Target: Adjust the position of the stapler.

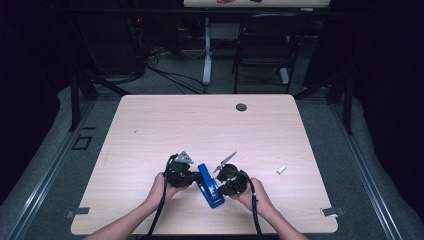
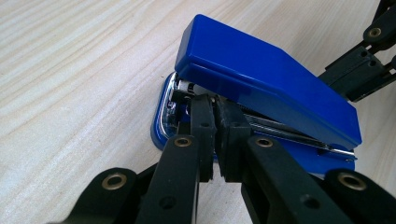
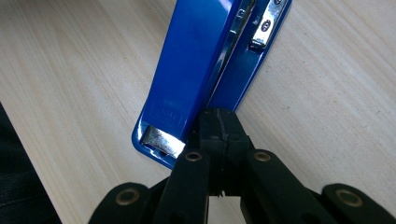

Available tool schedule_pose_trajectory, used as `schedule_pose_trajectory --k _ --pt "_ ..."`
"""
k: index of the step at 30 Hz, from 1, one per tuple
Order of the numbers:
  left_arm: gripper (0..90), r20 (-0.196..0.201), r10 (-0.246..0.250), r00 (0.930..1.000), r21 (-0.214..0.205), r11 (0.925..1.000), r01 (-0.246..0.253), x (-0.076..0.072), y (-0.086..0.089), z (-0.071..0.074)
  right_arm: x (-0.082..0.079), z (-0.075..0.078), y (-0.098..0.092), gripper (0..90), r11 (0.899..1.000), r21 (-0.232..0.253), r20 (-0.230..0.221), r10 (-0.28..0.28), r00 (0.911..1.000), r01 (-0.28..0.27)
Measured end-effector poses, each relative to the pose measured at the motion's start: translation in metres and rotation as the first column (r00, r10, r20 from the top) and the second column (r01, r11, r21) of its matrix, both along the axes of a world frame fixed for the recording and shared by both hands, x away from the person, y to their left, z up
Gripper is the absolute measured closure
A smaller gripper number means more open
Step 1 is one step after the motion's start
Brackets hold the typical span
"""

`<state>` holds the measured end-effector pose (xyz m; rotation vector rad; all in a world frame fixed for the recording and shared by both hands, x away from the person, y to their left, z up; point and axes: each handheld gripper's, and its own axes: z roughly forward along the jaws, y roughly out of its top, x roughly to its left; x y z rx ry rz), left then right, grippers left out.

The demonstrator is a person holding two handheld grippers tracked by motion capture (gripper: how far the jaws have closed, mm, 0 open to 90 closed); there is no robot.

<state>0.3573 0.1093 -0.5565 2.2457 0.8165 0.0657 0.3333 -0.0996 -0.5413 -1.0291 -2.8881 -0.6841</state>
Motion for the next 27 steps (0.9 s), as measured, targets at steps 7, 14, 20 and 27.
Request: schedule_pose_trajectory --k 7,14,20,27 --pt "87.4 -0.009 0.002 1.0000 -0.014 0.9999 -0.002 0.003 0.003 -0.001 -0.002 -0.001 0.005 90.0 1.000 0.015 -0.013 0.003 0.9999 -0.003" --pt "89.2 -0.019 0.016 0.9997 -0.025 0.9995 -0.016 0.006 0.002 -0.001 -0.004 -0.005 0.012 90.0 0.999 0.033 -0.031 0.004 0.9995 -0.003" --pt "89.4 -0.006 0.030 0.9995 -0.014 0.9995 -0.030 0.007 0.003 -0.001 -0.007 -0.007 0.022 90.0 0.998 0.070 -0.046 0.006 0.9989 -0.003" --pt "84.7 0.002 0.033 0.9994 -0.014 0.9993 -0.033 0.006 0.005 0.002 -0.008 -0.008 0.026 87.8 0.996 0.088 -0.034 0.010 0.9994 -0.007"
